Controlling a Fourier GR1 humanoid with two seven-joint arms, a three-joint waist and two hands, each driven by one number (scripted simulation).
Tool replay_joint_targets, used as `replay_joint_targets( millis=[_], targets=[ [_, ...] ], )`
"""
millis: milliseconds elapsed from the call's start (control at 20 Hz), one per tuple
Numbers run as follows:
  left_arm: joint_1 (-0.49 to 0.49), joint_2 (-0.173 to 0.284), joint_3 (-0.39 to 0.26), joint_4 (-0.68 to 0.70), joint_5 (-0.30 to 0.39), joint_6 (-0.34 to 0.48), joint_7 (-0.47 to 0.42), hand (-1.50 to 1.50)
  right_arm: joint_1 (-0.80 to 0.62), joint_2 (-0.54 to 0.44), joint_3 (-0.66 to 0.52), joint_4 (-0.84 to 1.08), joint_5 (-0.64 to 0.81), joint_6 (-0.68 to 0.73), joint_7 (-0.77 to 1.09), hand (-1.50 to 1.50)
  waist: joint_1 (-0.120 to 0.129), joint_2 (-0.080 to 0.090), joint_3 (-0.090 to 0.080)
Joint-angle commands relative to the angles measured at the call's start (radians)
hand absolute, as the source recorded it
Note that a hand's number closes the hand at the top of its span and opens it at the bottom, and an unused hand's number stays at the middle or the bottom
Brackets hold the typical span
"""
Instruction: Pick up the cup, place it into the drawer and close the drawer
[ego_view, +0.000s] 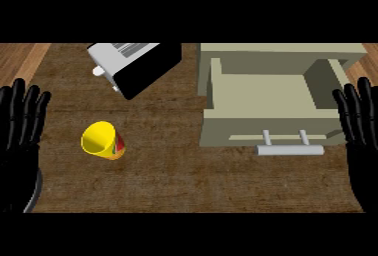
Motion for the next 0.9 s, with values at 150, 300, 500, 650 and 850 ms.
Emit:
replay_joint_targets(
  millis=[150,300,500,650,850],
  targets=[
    [-0.059,0.121,0.035,0.084,0.304,-0.303,-0.077,-1.5,0.018,0.018,0.014,-0.014,-0.006,0.0,-0.012,-1.5,0.003,-0.002,0.033],
    [-0.029,0.122,0.021,0.192,0.494,-0.384,0.046,-1.5,-0.001,-0.004,0.068,0.047,-0.029,0.056,0.081,-1.5,0.014,0.01,0.032],
    [-0.102,0.212,0.13,0.373,0.658,-0.504,0.053,-1.5,-0.058,-0.047,-0.001,0.064,-0.106,0.093,0.145,-1.5,0.009,0.002,0.034],
    [-0.156,0.267,0.183,0.506,0.732,-0.582,0.068,-1.5,-0.098,-0.047,-0.007,0.071,-0.112,0.093,0.174,-1.5,0.011,-0.001,0.035],
    [-0.182,0.224,0.153,0.646,0.53,-0.615,-0.037,-1.5,-0.092,-0.005,0.03,0.119,-0.048,0.072,0.116,-1.5,0.013,-0.002,0.035]
  ],
)
